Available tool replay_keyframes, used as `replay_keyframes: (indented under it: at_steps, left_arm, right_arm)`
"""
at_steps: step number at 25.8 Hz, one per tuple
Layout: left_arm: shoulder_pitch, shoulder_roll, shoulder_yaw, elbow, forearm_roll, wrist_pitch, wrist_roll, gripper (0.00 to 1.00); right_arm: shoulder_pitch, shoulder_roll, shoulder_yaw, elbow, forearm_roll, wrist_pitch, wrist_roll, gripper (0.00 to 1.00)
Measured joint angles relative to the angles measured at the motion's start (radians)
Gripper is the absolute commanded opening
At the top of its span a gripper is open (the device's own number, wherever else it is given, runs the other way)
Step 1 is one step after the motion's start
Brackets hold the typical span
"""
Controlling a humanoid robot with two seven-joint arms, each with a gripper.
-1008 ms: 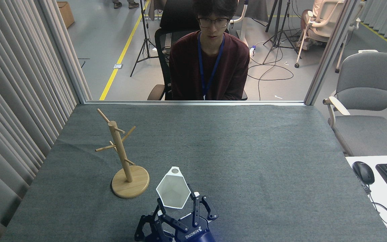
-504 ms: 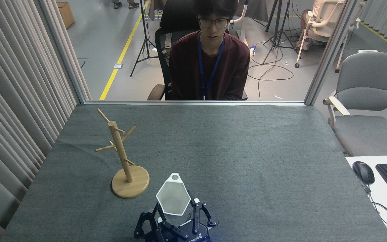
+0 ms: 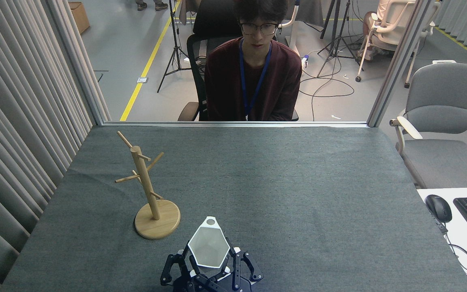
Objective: Hang cup on storage rack
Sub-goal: 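Grasp the cup with the left gripper beside the right gripper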
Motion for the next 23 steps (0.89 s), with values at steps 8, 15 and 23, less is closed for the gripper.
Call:
replay_keyframes:
  at_steps: [8,15,23]
  left_arm:
    - [-0.003,0.003,0.0,-0.003,-0.005,0.008,0.005,0.32]
    - [-0.011,0.005,0.0,-0.007,-0.006,-0.002,0.005,0.32]
    - [-0.01,0.008,0.0,-0.006,-0.006,0.004,0.014,0.32]
  right_arm:
    - [0.001,0.0,0.001,0.002,0.001,-0.006,-0.01,0.67]
    - [0.001,0.0,-0.003,-0.002,-0.004,0.004,-0.001,0.98]
    - [-0.003,-0.001,-0.015,-0.161,-0.023,-0.003,-0.06,0.98]
